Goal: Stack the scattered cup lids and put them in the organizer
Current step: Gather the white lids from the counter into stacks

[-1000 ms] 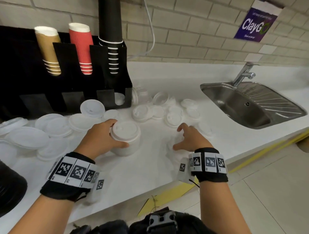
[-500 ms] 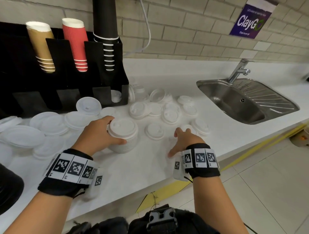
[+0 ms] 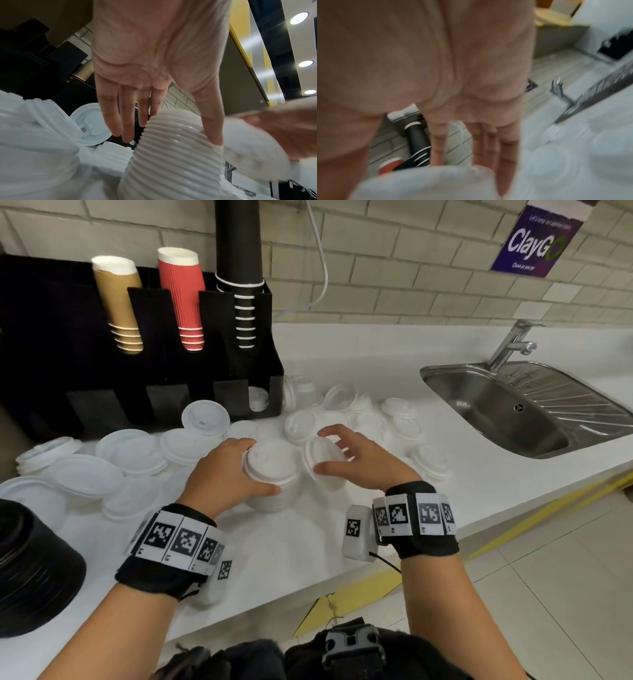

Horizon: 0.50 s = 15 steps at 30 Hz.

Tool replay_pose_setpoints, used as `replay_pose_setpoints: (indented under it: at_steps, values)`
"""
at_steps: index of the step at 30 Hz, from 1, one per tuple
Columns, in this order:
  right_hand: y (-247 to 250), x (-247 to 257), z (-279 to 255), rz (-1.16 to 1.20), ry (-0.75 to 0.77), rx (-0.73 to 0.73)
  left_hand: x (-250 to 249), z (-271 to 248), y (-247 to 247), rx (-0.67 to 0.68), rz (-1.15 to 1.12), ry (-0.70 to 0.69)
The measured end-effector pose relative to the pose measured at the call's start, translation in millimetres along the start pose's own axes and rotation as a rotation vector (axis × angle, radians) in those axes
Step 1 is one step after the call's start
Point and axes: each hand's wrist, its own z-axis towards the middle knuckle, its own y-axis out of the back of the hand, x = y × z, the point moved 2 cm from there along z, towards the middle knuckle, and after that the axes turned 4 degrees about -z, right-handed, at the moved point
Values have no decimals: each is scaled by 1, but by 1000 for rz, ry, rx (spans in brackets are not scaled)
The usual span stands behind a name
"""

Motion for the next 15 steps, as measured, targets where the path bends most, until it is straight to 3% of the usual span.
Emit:
replay_pose_setpoints:
  at_steps: [5, 15]
  values:
    - [-31, 30, 17, 100, 180, -56, -3, -4, 0, -3, -58, -6]
    - [-44, 47, 35, -159, 253, -41, -1, -4, -1, -62, -97, -23]
